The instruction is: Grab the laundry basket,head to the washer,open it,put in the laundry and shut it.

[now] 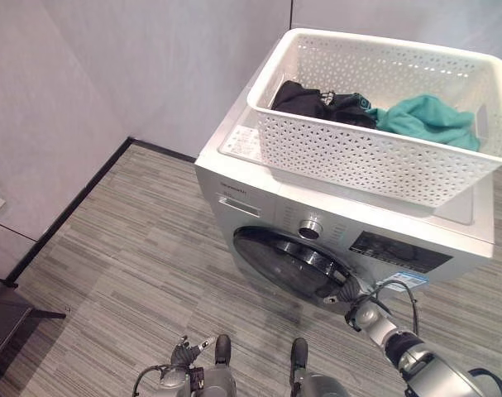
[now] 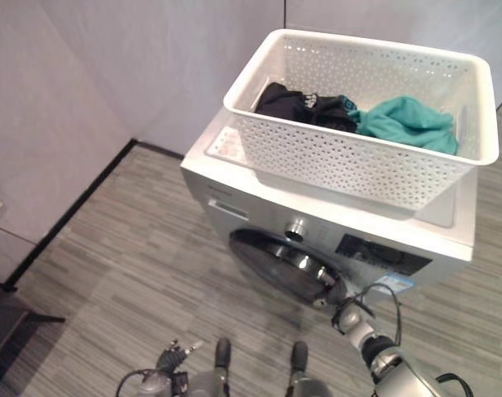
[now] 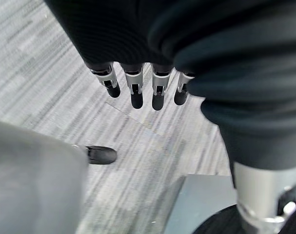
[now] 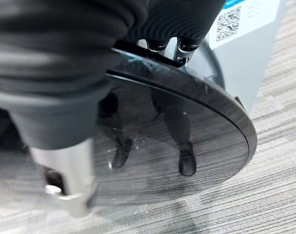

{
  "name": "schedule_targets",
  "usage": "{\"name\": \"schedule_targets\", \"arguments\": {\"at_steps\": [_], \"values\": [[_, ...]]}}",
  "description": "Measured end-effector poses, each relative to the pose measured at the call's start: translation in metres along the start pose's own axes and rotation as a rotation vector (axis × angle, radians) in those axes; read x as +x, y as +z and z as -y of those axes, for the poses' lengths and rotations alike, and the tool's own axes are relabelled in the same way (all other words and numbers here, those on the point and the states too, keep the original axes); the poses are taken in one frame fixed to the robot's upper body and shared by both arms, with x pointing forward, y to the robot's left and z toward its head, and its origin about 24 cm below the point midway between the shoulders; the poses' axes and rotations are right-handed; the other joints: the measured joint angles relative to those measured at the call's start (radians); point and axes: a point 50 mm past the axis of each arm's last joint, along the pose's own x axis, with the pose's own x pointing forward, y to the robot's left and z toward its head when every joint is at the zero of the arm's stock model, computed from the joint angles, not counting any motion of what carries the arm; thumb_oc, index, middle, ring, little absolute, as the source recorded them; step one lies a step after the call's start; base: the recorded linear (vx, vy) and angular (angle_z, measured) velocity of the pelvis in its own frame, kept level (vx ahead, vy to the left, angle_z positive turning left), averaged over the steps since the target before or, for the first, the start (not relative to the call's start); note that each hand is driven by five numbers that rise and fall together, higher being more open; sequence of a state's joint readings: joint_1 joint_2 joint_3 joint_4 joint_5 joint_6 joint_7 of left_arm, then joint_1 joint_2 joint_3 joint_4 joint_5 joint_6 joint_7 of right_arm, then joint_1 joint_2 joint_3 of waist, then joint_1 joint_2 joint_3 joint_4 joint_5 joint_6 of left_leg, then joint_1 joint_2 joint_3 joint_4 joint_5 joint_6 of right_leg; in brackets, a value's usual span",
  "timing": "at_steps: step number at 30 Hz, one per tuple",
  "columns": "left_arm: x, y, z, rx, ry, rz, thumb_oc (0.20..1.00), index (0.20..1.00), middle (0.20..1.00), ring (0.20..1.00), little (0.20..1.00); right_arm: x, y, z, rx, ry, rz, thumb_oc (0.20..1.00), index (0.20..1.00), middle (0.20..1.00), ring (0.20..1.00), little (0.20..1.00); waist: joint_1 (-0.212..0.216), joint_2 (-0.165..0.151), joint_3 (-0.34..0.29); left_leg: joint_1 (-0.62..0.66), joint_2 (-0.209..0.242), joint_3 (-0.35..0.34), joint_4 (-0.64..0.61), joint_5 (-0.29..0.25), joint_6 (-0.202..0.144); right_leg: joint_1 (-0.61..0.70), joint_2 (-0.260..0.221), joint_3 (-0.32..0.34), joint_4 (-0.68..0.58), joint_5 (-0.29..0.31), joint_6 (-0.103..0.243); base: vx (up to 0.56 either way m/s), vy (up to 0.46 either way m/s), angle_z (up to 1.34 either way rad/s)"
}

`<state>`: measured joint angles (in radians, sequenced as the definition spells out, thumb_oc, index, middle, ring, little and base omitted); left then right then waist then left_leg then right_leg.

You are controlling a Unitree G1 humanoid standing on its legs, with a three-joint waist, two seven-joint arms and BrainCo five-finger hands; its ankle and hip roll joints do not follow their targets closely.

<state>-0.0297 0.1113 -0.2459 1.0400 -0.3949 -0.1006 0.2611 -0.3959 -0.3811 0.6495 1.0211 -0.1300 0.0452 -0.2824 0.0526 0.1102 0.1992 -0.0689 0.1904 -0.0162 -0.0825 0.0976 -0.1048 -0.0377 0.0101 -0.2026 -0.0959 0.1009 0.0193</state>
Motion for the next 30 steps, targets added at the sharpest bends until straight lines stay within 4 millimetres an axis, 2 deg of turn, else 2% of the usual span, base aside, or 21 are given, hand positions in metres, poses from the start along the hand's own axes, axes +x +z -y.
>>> {"name": "schedule_targets", "arguments": {"at_steps": [3, 6, 7, 8, 9, 10, 12, 13, 15, 16, 18, 19, 20, 21, 22, 23, 26, 27, 28, 29, 30], "values": [[0.000, 0.007, 0.003, -0.043, -0.008, 0.031, 1.000, 1.000, 1.000, 1.000, 1.000, -0.001, 0.005, -0.008, -0.007, 0.027, 0.013, 1.000, 1.000, 1.000, 1.000, 1.000, 0.017, 0.001, -0.001, -0.001, 0.026, -0.002, 0.012, 0.001, -0.018, 0.006, 0.028, 0.000, 0.003, 0.000, -0.014, -0.15, -0.131, -0.04], [0.000, 0.018, 0.011, -0.039, -0.024, 0.076, 1.000, 1.000, 1.000, 1.000, 1.000, -0.001, 0.011, -0.012, 0.053, 0.042, 0.012, 1.000, 1.000, 1.000, 1.000, 1.000, 0.037, 0.001, 0.001, -0.077, 0.051, -0.050, 0.080, 0.060, -0.108, -0.014, 0.063, -0.028, 0.009, -0.002, -0.045, -0.22, -0.093, 0.28], [0.002, 0.026, 0.013, -0.027, -0.030, 0.096, 1.000, 1.000, 1.000, 1.000, 1.000, 0.000, 0.013, -0.011, 0.068, 0.040, 0.014, 1.000, 1.000, 1.000, 1.000, 1.000, 0.041, -0.022, 0.002, -0.097, 0.041, -0.055, 0.078, 0.110, -0.115, -0.021, 0.051, -0.050, 0.003, 0.000, -0.056, -0.36, -0.035, 0.76], [0.003, 0.033, 0.019, -0.006, -0.047, 0.114, 1.000, 1.000, 1.000, 1.000, 1.000, 0.001, 0.015, -0.011, 0.089, 0.041, 0.014, 1.000, 1.000, 1.000, 1.000, 1.000, 0.045, -0.040, 0.002, -0.119, 0.027, -0.047, 0.052, 0.198, -0.135, -0.039, 0.034, -0.085, 0.001, 0.016, -0.088, -0.26, -0.004, 0.74], [0.005, 0.041, 0.021, 0.021, -0.056, 0.131, 1.000, 1.000, 1.000, 1.000, 1.000, 0.002, 0.021, -0.011, 0.096, 0.043, 0.027, 1.000, 1.000, 1.000, 1.000, 1.000, 0.039, -0.083, 0.025, -0.151, 0.006, -0.009, 0.141, 0.166, -0.138, -0.050, -0.008, -0.116, -0.001, 0.041, -0.128, -0.20, 0.033, 0.70], [0.008, 0.050, 0.020, 0.033, -0.056, 0.148, 1.000, 1.000, 1.000, 1.000, 1.000, 0.002, 0.038, -0.017, 0.095, 0.073, 0.073, 1.000, 1.000, 1.000, 1.000, 1.000, 0.039, -0.142, 0.043, -0.197, -0.023, 0.041, 0.370, 0.064, -0.067, -0.064, -0.058, -0.119, -0.001, 0.042, -0.113, -0.08, 0.108, 0.45], [0.008, 0.054, 0.022, 0.045, -0.068, 0.159, 1.000, 1.000, 1.000, 1.000, 1.000, -0.001, 0.042, -0.031, 0.124, 0.113, 0.079, 1.000, 1.000, 1.000, 1.000, 1.000, 0.013, -0.149, 0.043, -0.161, -0.007, 0.041, 0.538, -0.052, -0.078, -0.063, -0.069, -0.149, -0.001, 0.040, -0.097, -0.07, 0.294, 0.46], [0.010, 0.049, 0.024, 0.086, -0.071, 0.122, 1.000, 1.000, 1.000, 1.000, 1.000, -0.012, 0.040, -0.056, 0.154, 0.211, 0.082, 1.000, 1.000, 1.000, 1.000, 1.000, -0.017, -0.144, 0.040, -0.109, -0.012, -0.006, 0.713, -0.163, -0.076, -0.049, -0.078, -0.212, -0.001, 0.057, -0.078, -0.02, 0.454, 0.68], [0.010, 0.043, 0.028, 0.134, -0.088, 0.102, 1.000, 1.000, 1.000, 1.000, 1.000, -0.028, 0.028, -0.082, 0.245, 0.293, 0.049, 1.000, 1.000, 1.000, 1.000, 1.000, -0.048, -0.126, 0.025, 0.028, -0.015, 0.016, 0.589, -0.270, -0.064, -0.052, -0.081, -0.250, -0.001, 0.072, -0.052, -0.09, 0.495, 0.88], [0.008, 0.039, 0.036, 0.172, -0.120, 0.092, 1.000, 1.000, 1.000, 1.000, 1.000, -0.038, 0.014, -0.095, 0.288, 0.322, -0.011, 1.000, 1.000, 1.000, 1.000, 1.000, -0.071, -0.104, -0.014, 0.098, -0.017, 0.072, 0.430, -0.322, -0.001, -0.083, -0.086, -0.267, -0.001, 0.073, -0.048, -0.17, 0.446, 0.87], [0.007, 0.048, 0.044, 0.237, -0.160, 0.137, 1.000, 1.000, 1.000, 1.000, 1.000, -0.040, 0.014, -0.099, 0.314, 0.331, -0.022, 1.000, 1.000, 1.000, 1.000, 1.000, -0.064, -0.108, -0.023, 0.132, -0.064, 0.069, 0.264, -0.355, 0.030, -0.132, -0.115, -0.251, 0.012, 0.090, -0.024, -0.15, 0.330, 0.60], [0.006, 0.052, 0.043, 0.276, -0.174, 0.168, 1.000, 1.000, 1.000, 1.000, 1.000, -0.040, 0.024, -0.102, 0.350, 0.341, -0.011, 1.000, 1.000, 1.000, 1.000, 1.000, -0.042, -0.149, -0.026, 0.138, -0.123, 0.060, 0.188, -0.299, 0.041, -0.172, -0.167, -0.212, 0.034, 0.080, 0.017, -0.10, 0.241, 0.25], [0.005, 0.049, 0.041, 0.290, -0.178, 0.170, 1.000, 1.000, 1.000, 1.000, 1.000, -0.039, 0.031, -0.104, 0.378, 0.347, -0.005, 1.000, 1.000, 1.000, 1.000, 1.000, -0.038, -0.153, -0.028, 0.139, -0.157, 0.057, 0.182, -0.281, 0.052, -0.175, -0.185, -0.199, 0.029, 0.026, 0.078, -0.13, 0.317, -0.03], [0.002, 0.045, 0.042, 0.321, -0.194, 0.184, 1.000, 1.000, 1.000, 1.000, 1.000, -0.038, 0.035, -0.102, 0.393, 0.348, 0.006, 1.000, 1.000, 1.000, 1.000, 1.000, -0.024, -0.136, -0.031, 0.138, -0.151, 0.057, 0.167, -0.263, 0.077, -0.180, -0.194, -0.197, 0.046, -0.003, 0.103, -0.08, 0.204, -0.03], [-0.001, 0.043, 0.039, 0.343, -0.204, 0.207, 1.000, 1.000, 1.000, 1.000, 1.000, -0.038, 0.039, -0.103, 0.425, 0.352, 0.005, 1.000, 1.000, 1.000, 1.000, 1.000, -0.012, -0.114, -0.040, 0.140, -0.151, 0.080, 0.153, -0.241, 0.097, -0.190, -0.222, -0.177, 0.070, 0.036, 0.060, -0.08, 0.240, 0.03], [-0.004, 0.045, 0.034, 0.367, -0.206, 0.244, 1.000, 1.000, 1.000, 1.000, 1.000, -0.037, 0.040, -0.102, 0.445, 0.350, 0.001, 1.000, 1.000, 1.000, 1.000, 1.000, -0.003, -0.100, -0.045, 0.140, -0.153, 0.082, 0.144, -0.230, 0.111, -0.189, -0.244, -0.170, 0.104, 0.044, 0.067, -0.06, 0.164, 0.21], [-0.016, 0.074, 0.018, 0.450, -0.209, 0.435, 1.000, 1.000, 1.000, 1.000, 1.000, -0.031, 0.042, -0.097, 0.484, 0.325, -0.021, 1.000, 1.000, 1.000, 1.000, 1.000, 0.033, -0.098, -0.048, 0.140, -0.169, 0.080, 0.143, -0.221, 0.124, -0.167, -0.314, -0.160, 0.164, 0.026, 0.099, -0.01, 0.072, 0.12], [-0.022, 0.105, -0.003, 0.593, -0.145, 0.576, 1.000, 1.000, 1.000, 1.000, 1.000, -0.030, 0.042, -0.098, 0.503, 0.318, -0.038, 1.000, 1.000, 1.000, 1.000, 1.000, 0.051, -0.122, -0.061, 0.141, -0.198, 0.078, 0.144, -0.214, 0.118, -0.123, -0.362, -0.160, 0.142, 0.007, 0.121, 0.03, 0.052, 0.09], [-0.030, 0.123, -0.011, 0.689, -0.120, 0.672, 1.000, 1.000, 1.000, 1.000, 1.000, -0.031, 0.040, -0.100, 0.514, 0.314, -0.057, 1.000, 1.000, 1.000, 1.000, 1.000, 0.057, -0.138, -0.069, 0.140, -0.210, 0.077, 0.144, -0.214, 0.117, -0.100, -0.376, -0.159, 0.127, -0.002, 0.133, 0.06, 0.035, 0.08], [-0.039, 0.144, -0.017, 0.773, -0.083, 0.791, 1.000, 1.000, 1.000, 1.000, 1.000, -0.032, 0.035, -0.101, 0.510, 0.301, -0.075, 1.000, 1.000, 1.000, 1.000, 1.000, 0.066, -0.149, -0.076, 0.142, -0.218, 0.076, 0.147, -0.212, 0.106, -0.079, -0.374, -0.158, 0.099, 0.023, 0.140, 0.08, 0.011, 0.13], [-0.055, 0.178, -0.021, 0.859, -0.010, 0.958, 1.000, 1.000, 1.000, 1.000, 1.000, -0.036, 0.018, -0.105, 0.505, 0.291, -0.119, 1.000, 1.000, 1.000, 1.000, 1.000, 0.067, -0.145, -0.074, 0.149, -0.218, 0.071, 0.147, -0.206, 0.089, -0.062, -0.371, -0.151, 0.086, 0.068, 0.134, 0.07, 0.000, 0.13]]}}
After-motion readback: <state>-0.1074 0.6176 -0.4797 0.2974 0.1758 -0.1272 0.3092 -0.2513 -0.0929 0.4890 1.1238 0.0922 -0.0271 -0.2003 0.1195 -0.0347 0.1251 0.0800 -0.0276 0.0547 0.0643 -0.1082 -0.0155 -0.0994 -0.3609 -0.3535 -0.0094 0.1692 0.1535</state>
